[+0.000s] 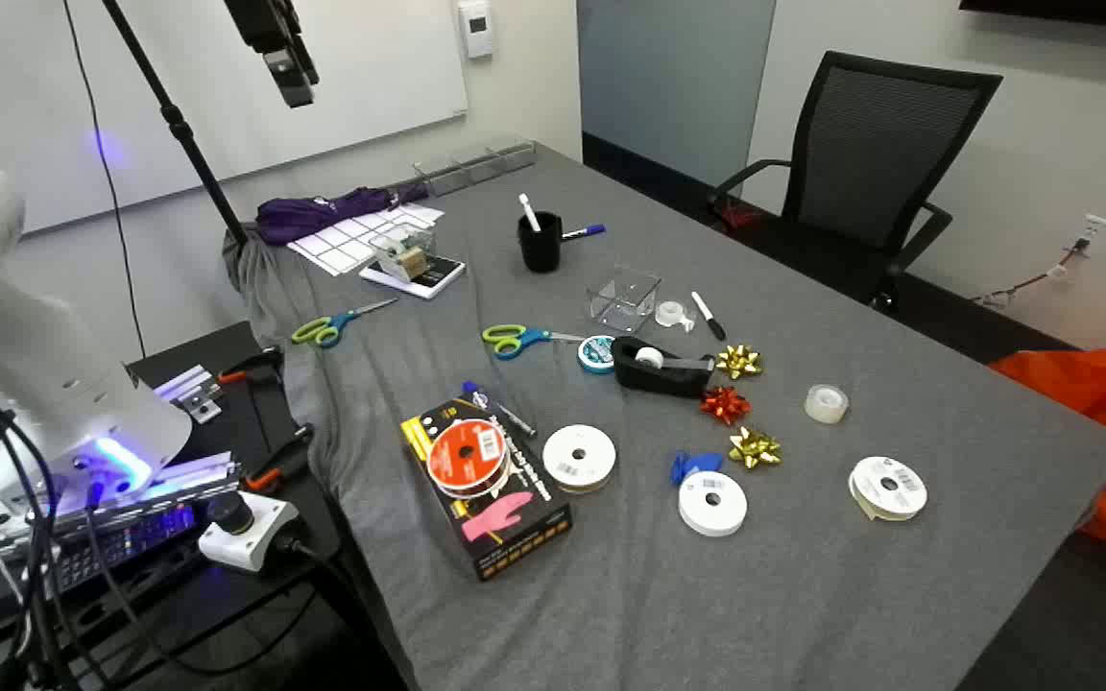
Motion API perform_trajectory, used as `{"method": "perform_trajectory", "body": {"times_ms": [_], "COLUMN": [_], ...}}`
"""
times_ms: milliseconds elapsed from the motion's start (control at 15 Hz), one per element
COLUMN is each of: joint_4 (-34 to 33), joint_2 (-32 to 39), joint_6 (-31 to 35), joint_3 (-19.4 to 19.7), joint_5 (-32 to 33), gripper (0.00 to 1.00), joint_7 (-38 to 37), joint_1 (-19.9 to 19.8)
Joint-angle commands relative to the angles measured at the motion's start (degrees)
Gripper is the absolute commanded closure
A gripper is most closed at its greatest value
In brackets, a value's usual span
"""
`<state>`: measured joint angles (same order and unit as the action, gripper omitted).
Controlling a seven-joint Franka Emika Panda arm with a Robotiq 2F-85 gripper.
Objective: Place the red ribbon tape in the clear container
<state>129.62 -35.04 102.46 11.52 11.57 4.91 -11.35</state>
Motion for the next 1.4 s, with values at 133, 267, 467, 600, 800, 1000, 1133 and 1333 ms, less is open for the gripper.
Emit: {"method": "perform_trajectory", "body": {"times_ms": [133,267,467,600,800,1000,1133,1333], "joint_4": [-0.14,-0.14,-0.14,-0.14,0.04,0.36,0.72,1.55], "joint_2": [0.06,0.06,0.06,0.06,0.62,3.16,5.11,8.63], "joint_6": [-0.11,-0.11,-0.11,-0.11,0.22,0.73,1.26,2.95], "joint_3": [0.03,0.03,0.03,0.03,-0.52,-2.32,-2.81,-2.69], "joint_5": [0.00,0.00,0.00,0.00,0.89,4.58,7.21,11.41], "gripper": [0.00,0.00,0.00,0.00,0.00,0.00,0.00,0.00], "joint_7": [0.01,0.01,0.01,0.01,-0.82,-5.28,-8.58,-13.77], "joint_1": [0.03,0.03,0.03,0.03,-0.28,-1.43,-1.90,-2.64]}}
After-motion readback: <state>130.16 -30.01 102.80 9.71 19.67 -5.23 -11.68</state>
